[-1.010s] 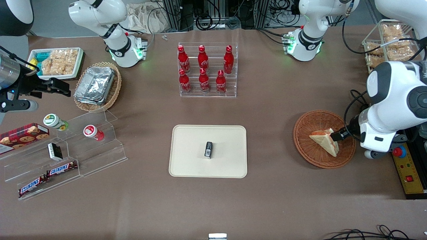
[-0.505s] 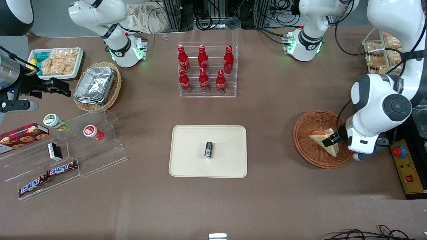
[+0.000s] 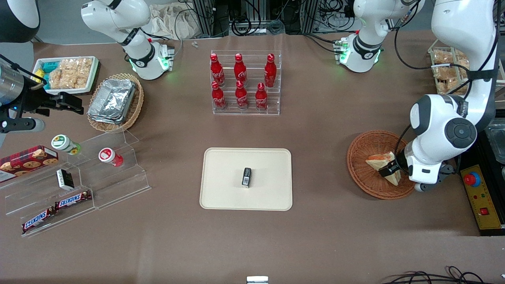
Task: Place sandwich from basket to tray
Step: 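Lower the open left gripper over the wrapped sandwich in the wicker basket, then close the left gripper on the sandwich's wrapped edge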
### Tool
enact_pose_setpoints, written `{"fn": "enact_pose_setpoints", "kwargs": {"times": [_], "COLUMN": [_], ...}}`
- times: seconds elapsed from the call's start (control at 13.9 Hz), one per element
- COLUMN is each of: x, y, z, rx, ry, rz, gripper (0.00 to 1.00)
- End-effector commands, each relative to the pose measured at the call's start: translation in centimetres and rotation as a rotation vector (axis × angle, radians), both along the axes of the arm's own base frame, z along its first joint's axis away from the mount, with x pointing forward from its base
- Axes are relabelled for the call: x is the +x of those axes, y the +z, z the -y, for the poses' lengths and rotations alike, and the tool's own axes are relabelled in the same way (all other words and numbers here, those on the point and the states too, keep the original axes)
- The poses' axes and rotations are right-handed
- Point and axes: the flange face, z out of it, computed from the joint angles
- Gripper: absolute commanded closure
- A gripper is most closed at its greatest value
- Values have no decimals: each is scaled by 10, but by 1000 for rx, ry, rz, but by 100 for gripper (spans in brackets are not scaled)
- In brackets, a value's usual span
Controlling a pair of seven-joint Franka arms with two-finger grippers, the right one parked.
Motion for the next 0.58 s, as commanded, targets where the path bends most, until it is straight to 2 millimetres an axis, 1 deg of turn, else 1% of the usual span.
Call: {"fn": "enact_pose_setpoints", "kwargs": {"times": [0.0, 0.07, 0.22, 0.29, 0.43, 0.51], "x": [-2, -6, -12, -14, -21, -24], "y": [-11, -18, -28, -31, -43, -53], "z": [1, -1, -15, -18, -18, -19], "rx": [-12, -10, -11, -11, -14, -17], "ry": [78, 80, 103, 108, 107, 108], "rz": [0, -13, -27, -24, -11, -6], "gripper": [0, 0, 0, 0, 0, 0]}}
